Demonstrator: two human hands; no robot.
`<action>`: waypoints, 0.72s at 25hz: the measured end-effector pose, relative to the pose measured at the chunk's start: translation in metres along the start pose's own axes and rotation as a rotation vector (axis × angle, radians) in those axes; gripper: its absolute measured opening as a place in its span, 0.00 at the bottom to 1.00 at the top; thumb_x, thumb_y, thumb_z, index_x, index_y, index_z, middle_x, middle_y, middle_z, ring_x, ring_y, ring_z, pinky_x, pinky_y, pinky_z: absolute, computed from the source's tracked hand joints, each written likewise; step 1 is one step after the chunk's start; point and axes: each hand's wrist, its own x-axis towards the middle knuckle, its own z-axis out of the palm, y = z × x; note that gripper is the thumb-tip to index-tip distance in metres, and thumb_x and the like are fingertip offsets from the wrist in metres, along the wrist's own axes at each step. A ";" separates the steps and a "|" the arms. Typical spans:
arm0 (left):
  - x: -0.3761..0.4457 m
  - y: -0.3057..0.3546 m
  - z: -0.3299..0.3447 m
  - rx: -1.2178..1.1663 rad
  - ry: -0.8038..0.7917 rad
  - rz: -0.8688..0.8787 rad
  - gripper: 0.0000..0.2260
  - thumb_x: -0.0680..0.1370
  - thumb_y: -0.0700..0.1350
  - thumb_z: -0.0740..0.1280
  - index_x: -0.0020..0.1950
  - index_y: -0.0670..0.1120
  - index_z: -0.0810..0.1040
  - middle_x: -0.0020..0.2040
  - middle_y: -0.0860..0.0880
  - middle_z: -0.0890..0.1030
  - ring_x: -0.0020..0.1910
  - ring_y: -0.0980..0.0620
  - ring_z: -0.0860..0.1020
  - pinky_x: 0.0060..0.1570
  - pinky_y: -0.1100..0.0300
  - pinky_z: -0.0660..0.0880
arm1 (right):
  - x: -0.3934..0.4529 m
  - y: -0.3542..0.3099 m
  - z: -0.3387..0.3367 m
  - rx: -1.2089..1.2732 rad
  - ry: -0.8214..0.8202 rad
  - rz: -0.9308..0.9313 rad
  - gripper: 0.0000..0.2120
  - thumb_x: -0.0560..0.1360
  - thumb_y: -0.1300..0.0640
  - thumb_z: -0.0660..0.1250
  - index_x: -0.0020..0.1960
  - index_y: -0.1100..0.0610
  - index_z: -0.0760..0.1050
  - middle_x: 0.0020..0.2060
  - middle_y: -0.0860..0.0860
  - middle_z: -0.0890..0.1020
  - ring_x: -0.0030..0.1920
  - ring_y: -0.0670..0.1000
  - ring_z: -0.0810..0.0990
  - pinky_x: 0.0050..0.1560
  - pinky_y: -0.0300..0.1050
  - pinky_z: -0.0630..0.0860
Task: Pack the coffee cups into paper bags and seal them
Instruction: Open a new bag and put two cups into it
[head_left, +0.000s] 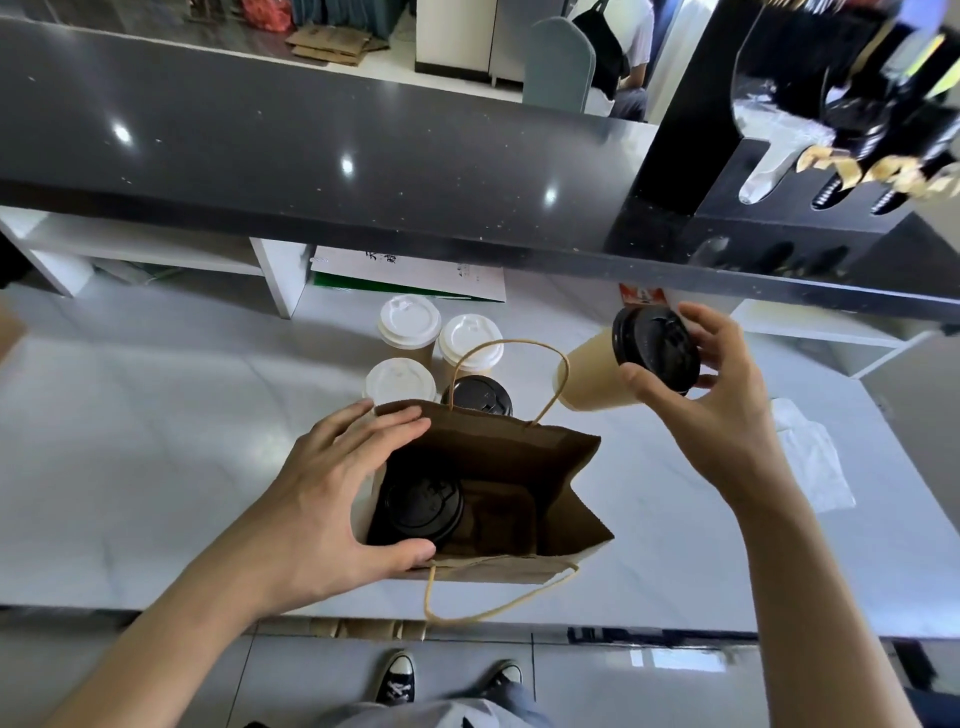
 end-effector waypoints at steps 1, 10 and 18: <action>0.000 -0.001 0.000 -0.003 -0.002 0.000 0.43 0.65 0.72 0.69 0.78 0.66 0.60 0.77 0.73 0.57 0.80 0.63 0.49 0.76 0.59 0.55 | -0.004 -0.006 -0.005 0.028 0.021 -0.014 0.32 0.71 0.48 0.78 0.71 0.47 0.69 0.63 0.47 0.77 0.61 0.46 0.77 0.53 0.32 0.73; 0.003 0.000 0.001 -0.021 -0.013 0.007 0.44 0.64 0.73 0.69 0.78 0.65 0.61 0.78 0.69 0.56 0.79 0.63 0.50 0.78 0.54 0.55 | -0.032 -0.055 -0.032 0.289 0.108 -0.256 0.31 0.72 0.45 0.68 0.72 0.55 0.68 0.61 0.51 0.77 0.61 0.51 0.76 0.54 0.52 0.75; 0.001 -0.002 0.002 -0.040 0.001 0.014 0.44 0.64 0.72 0.71 0.78 0.63 0.62 0.79 0.65 0.58 0.79 0.61 0.52 0.78 0.50 0.58 | -0.049 -0.081 -0.022 0.347 -0.300 -0.358 0.36 0.71 0.43 0.73 0.72 0.59 0.68 0.63 0.56 0.77 0.62 0.56 0.77 0.57 0.54 0.75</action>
